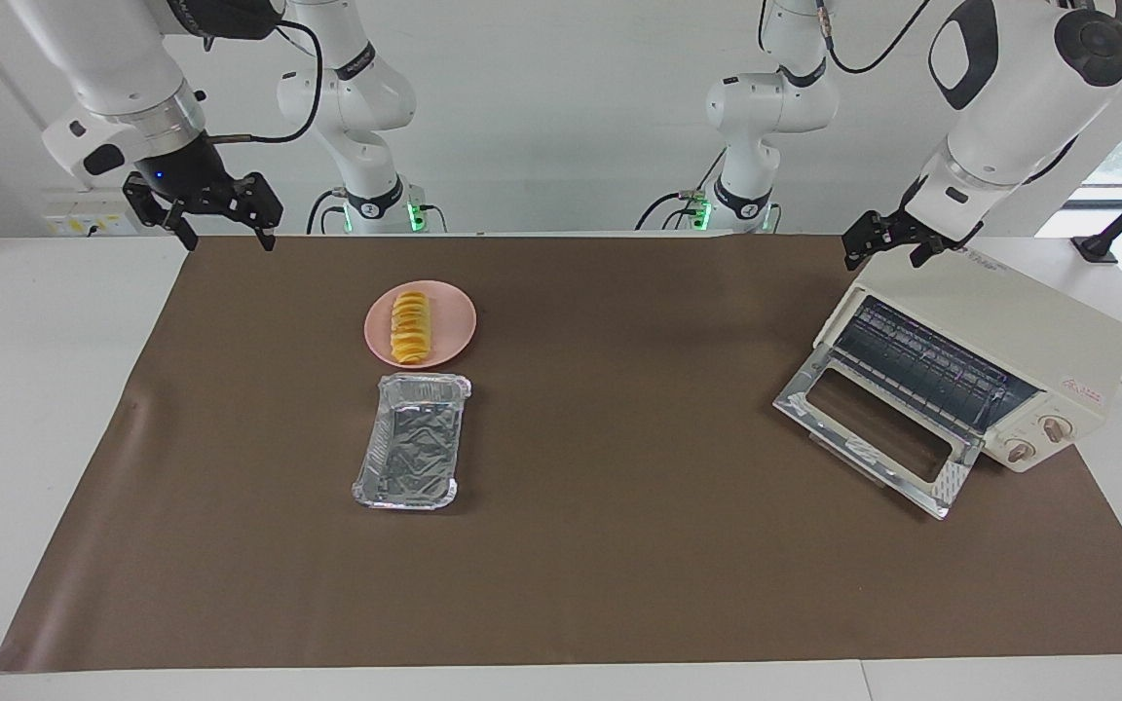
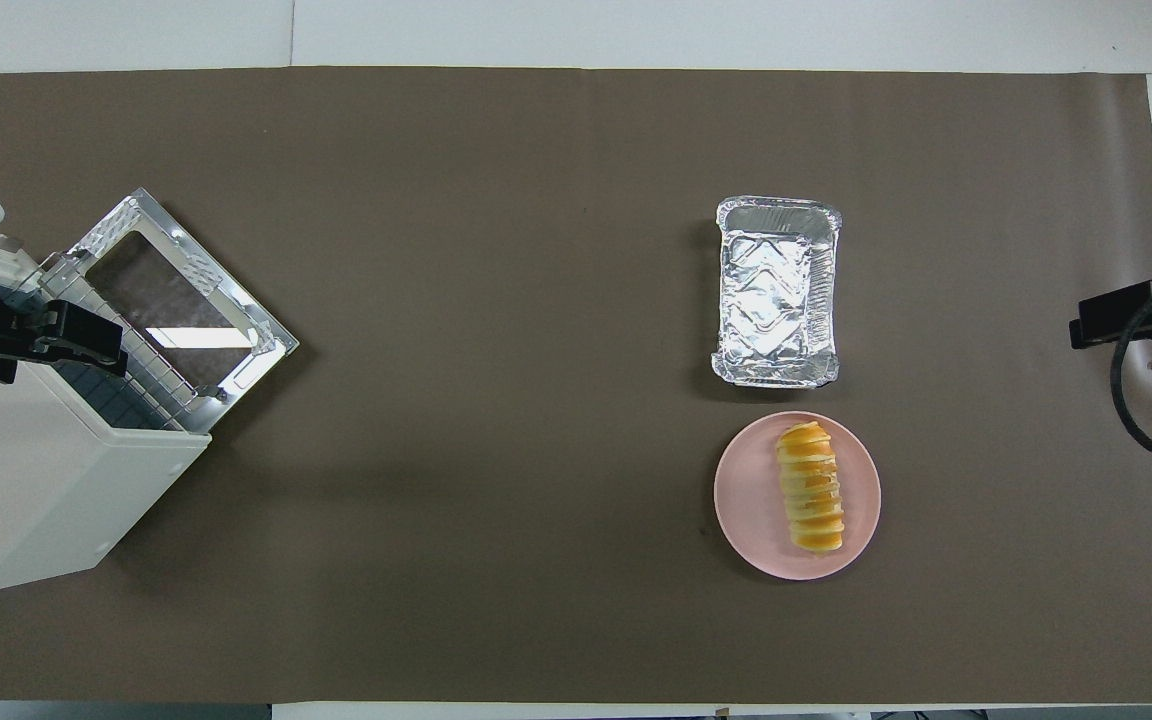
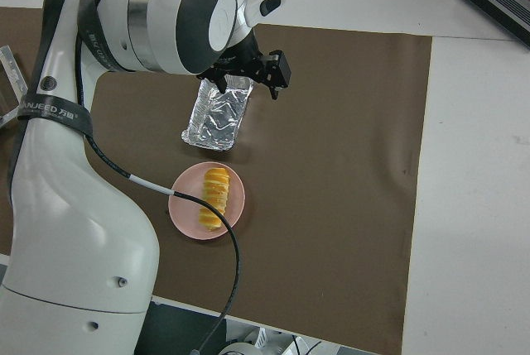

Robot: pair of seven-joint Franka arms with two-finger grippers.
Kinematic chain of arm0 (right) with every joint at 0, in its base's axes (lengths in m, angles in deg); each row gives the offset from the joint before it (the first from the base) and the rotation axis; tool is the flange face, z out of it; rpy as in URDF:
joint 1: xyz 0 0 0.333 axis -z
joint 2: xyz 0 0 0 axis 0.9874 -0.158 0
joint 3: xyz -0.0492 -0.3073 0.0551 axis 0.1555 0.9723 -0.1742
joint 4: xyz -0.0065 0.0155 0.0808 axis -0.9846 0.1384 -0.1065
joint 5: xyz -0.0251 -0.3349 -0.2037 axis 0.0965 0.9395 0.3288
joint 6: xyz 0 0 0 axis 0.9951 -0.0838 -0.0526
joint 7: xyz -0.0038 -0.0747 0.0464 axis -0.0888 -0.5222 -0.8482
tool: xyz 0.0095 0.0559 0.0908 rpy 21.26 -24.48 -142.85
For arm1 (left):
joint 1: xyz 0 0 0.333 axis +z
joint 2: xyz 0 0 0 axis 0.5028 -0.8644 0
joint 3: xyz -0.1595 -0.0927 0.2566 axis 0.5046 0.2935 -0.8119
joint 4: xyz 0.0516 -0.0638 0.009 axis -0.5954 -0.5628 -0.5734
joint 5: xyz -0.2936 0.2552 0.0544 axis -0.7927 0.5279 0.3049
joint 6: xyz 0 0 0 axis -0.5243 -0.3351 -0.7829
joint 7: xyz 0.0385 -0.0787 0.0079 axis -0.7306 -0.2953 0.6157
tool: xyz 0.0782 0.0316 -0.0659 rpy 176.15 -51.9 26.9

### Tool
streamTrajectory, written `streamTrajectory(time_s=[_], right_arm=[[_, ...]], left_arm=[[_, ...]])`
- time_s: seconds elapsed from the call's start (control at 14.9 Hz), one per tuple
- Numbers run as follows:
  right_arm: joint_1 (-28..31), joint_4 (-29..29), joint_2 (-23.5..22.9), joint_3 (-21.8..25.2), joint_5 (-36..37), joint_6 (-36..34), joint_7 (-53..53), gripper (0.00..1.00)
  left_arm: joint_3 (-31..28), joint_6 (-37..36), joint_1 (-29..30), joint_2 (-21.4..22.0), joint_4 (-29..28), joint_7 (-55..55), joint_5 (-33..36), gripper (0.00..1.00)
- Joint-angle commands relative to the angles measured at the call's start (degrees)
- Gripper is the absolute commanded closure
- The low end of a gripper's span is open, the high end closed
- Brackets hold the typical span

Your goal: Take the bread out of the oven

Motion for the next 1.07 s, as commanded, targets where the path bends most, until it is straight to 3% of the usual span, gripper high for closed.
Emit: streamTrajectory(time_s=[0.0, 0.4, 1.01], right_arm=[[-0.4, -0.6, 0.2, 0.9, 0.1, -1.0, 0.7, 0.0], [-0.4, -1.7, -0.8, 1.2, 1.1, -0.9, 0.7, 0.0], [0.0, 2.6, 1.0, 1.1, 1.2, 2.3, -0.1, 0.0]], left_arm=[[0.4, 0.9, 0.4, 1.1, -0.9, 0.1, 1.1, 0.0], [0.4, 0.9, 0.4, 1.0, -0.9, 0.1, 1.1, 0.0], [0.4, 1.0, 0.4, 1.1, -0.9, 0.1, 1.1, 0.0]])
